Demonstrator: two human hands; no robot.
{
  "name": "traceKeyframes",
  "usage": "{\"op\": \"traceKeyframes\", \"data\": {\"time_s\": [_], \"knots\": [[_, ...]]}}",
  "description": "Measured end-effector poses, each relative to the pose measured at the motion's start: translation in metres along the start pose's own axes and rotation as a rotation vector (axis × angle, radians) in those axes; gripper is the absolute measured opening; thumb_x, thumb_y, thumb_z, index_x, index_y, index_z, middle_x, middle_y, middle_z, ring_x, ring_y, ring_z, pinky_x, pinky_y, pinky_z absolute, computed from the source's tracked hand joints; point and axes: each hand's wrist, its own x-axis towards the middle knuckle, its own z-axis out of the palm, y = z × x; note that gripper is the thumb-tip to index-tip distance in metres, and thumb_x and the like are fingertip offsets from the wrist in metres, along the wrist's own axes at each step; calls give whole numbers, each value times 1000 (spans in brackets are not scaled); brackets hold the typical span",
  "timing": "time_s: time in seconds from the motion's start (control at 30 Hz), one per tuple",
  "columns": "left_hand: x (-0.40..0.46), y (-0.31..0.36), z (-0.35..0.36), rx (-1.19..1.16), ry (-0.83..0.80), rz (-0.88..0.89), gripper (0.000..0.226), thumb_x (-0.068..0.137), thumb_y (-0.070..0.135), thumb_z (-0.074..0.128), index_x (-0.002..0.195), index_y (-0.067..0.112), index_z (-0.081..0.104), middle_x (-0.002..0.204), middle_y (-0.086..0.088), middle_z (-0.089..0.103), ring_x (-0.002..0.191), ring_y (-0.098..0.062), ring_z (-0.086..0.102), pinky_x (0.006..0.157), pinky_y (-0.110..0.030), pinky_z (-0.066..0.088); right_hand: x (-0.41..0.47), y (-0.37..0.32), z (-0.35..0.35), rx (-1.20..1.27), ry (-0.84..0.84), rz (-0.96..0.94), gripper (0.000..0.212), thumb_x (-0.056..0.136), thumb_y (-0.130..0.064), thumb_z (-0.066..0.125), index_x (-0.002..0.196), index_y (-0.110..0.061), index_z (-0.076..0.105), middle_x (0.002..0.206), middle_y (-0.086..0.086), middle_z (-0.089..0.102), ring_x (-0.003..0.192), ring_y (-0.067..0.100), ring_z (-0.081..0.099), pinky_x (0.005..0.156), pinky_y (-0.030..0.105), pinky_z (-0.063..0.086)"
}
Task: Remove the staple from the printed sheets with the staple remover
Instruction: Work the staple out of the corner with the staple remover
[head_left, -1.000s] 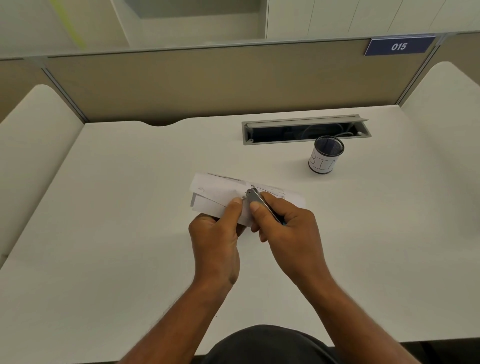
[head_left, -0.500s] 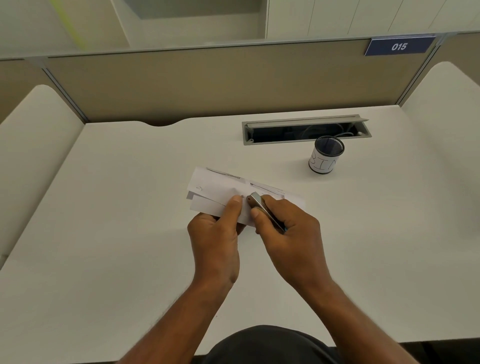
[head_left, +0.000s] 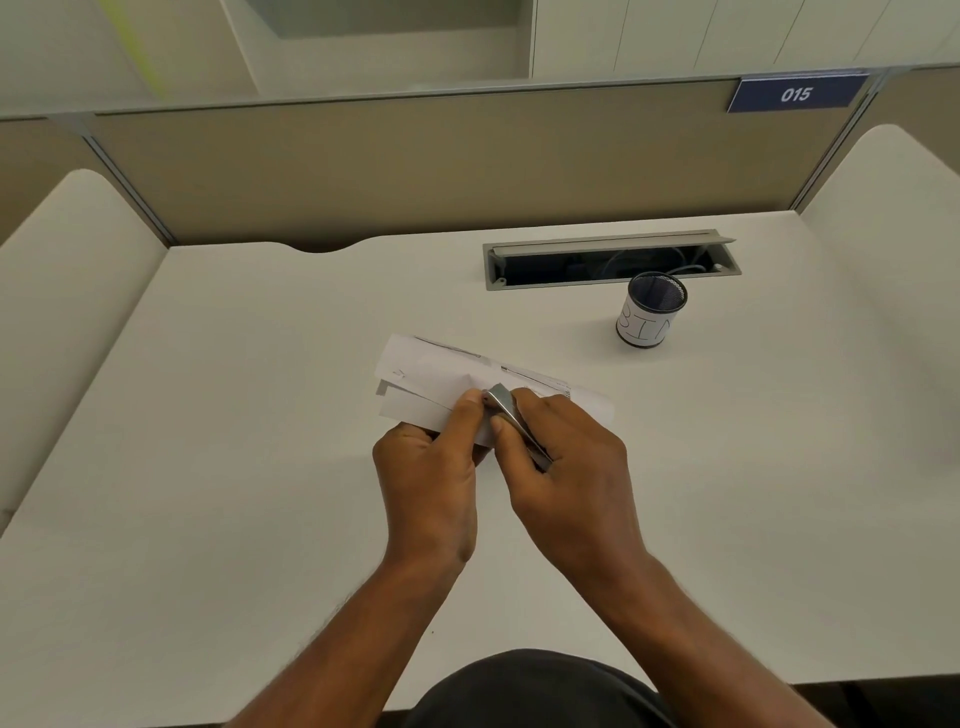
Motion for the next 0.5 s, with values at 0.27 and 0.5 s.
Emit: {"op": "traceKeyframes", "data": {"time_s": [0.27,0.5], "knots": [[1,-3,0,-3,7,-9,11,88,18,73,83,26,77,87,7,80,89,-18,77,82,-38,63,1,-1,1,213,3,128,18,98,-26,61,84,-17,67,65,-8,57,65,17,54,56,21,41],[1,-2,0,3,25,-20,8,88,20,74,83,27,75,88,7,79,90,-19,77,87,-44,62,0,3,-4,174,-37,111,19,96,-22,63,79,-26,58,63,-14,49,62,12,49,56,13,34]]}}
